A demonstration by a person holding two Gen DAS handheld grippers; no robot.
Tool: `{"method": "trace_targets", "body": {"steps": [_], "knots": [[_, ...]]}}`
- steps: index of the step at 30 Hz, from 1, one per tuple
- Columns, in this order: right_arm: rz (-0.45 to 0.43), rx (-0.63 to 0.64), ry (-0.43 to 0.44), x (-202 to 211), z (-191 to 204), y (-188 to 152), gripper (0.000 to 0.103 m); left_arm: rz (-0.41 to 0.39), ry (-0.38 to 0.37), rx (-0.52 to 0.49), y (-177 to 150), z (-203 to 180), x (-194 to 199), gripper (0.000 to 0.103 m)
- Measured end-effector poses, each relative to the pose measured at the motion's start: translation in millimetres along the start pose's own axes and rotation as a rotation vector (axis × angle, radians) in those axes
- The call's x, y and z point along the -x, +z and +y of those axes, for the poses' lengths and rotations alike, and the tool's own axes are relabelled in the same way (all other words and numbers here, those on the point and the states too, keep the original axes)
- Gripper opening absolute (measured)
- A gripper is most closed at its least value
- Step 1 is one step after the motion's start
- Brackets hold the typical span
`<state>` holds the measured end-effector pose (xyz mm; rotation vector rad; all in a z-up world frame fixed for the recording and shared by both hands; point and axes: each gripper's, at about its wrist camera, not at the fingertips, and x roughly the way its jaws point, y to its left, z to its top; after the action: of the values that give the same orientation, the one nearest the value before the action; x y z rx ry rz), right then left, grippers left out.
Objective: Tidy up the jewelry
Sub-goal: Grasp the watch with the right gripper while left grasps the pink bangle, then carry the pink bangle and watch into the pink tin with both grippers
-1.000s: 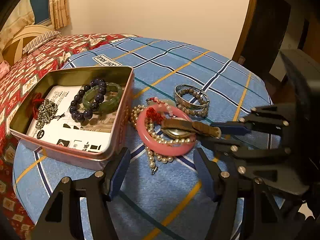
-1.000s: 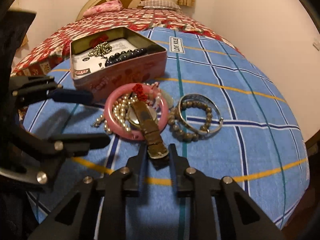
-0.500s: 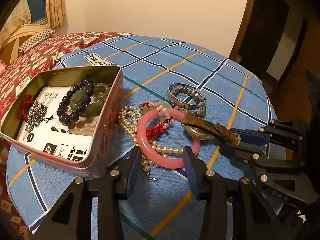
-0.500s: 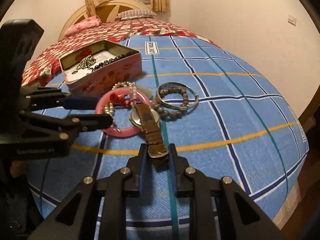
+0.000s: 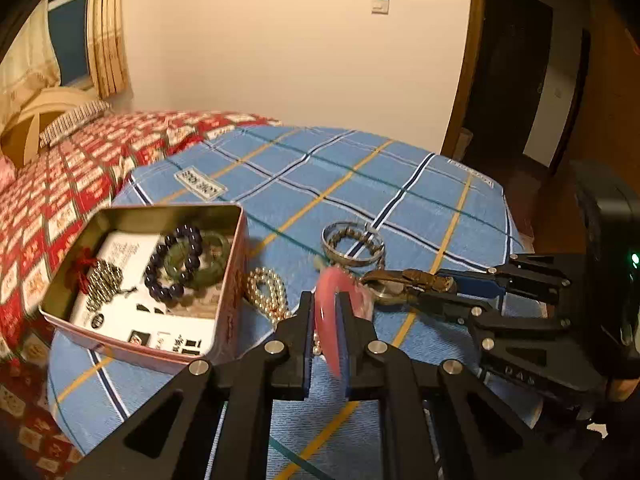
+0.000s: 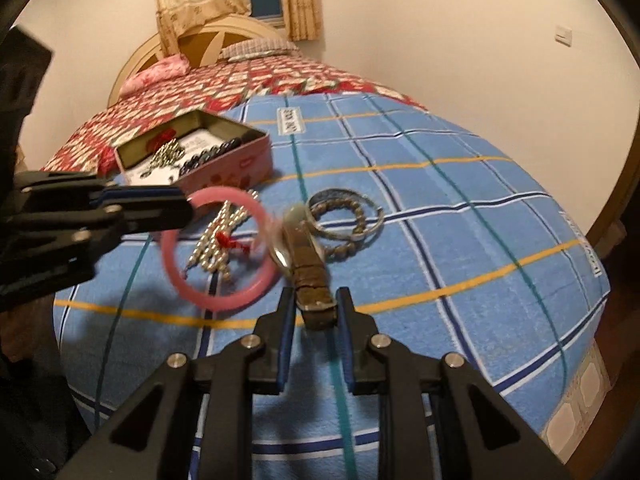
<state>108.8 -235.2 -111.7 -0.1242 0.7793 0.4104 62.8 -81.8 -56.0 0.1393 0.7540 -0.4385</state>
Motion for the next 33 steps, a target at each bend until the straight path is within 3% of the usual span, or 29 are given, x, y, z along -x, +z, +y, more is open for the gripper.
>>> {"method": "trace_targets", "body": {"steps": [9,21,33], "knots": [[-0.012,-0.021,-0.002,3,-4,2,0.022,-0.007,0.013,-0.004,1,3,1,0.009],[-0.047,-0.019,-0.002,12,-2,8,0.022,-0.116,0.023,-0.026,24,3,37,0.008],[-0.076,-0.013,-0.001,19,-1,18,0.021,-0.169,0.057,-0.022,41,18,55,0.008]]}}
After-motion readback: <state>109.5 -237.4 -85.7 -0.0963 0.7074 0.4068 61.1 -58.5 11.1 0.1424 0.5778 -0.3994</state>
